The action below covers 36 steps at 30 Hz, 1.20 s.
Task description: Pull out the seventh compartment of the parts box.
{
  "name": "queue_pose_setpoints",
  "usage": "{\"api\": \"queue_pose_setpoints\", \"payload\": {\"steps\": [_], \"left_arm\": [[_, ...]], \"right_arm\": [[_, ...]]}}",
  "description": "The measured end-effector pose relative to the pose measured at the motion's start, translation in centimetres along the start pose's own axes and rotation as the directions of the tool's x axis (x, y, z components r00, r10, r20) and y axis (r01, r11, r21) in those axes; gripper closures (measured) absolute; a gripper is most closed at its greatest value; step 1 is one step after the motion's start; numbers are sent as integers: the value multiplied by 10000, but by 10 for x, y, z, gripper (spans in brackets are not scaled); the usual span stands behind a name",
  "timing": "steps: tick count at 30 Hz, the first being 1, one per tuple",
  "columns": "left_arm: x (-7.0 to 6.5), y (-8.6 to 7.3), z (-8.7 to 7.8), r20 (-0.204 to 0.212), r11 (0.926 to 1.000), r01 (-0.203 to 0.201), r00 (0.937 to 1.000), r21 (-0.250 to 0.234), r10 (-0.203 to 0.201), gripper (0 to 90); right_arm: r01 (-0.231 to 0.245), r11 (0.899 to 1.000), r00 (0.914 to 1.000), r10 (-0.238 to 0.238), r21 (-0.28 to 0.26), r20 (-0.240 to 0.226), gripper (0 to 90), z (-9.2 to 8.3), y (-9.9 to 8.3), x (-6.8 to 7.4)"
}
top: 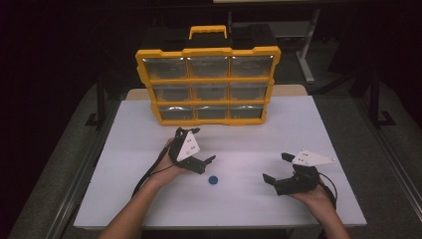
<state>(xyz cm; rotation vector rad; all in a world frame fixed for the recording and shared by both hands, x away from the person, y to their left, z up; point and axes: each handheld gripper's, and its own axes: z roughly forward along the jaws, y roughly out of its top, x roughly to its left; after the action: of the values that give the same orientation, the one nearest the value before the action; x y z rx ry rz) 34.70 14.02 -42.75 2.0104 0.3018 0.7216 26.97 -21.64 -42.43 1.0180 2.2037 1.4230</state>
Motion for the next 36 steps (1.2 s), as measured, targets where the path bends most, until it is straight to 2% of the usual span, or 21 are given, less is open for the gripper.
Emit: {"api": "queue_pose_setpoints", "payload": {"steps": [10,19,36], "left_arm": [[-2,0,1,-87,9990,-401,9992,171,403,2],[-3,-1,2,-151,9982,-552,9983,219,555,2],[-4,0,1,-384,9931,-1127,9927,332,1140,2]], "right_arm": [[-20,10000,10000,20,-28,-18,0,0,0,0],[-41,10000,10000,41,-24,-6,0,0,0,0],[-16,10000,10000,16,-25,-7,0,0,0,0]]}}
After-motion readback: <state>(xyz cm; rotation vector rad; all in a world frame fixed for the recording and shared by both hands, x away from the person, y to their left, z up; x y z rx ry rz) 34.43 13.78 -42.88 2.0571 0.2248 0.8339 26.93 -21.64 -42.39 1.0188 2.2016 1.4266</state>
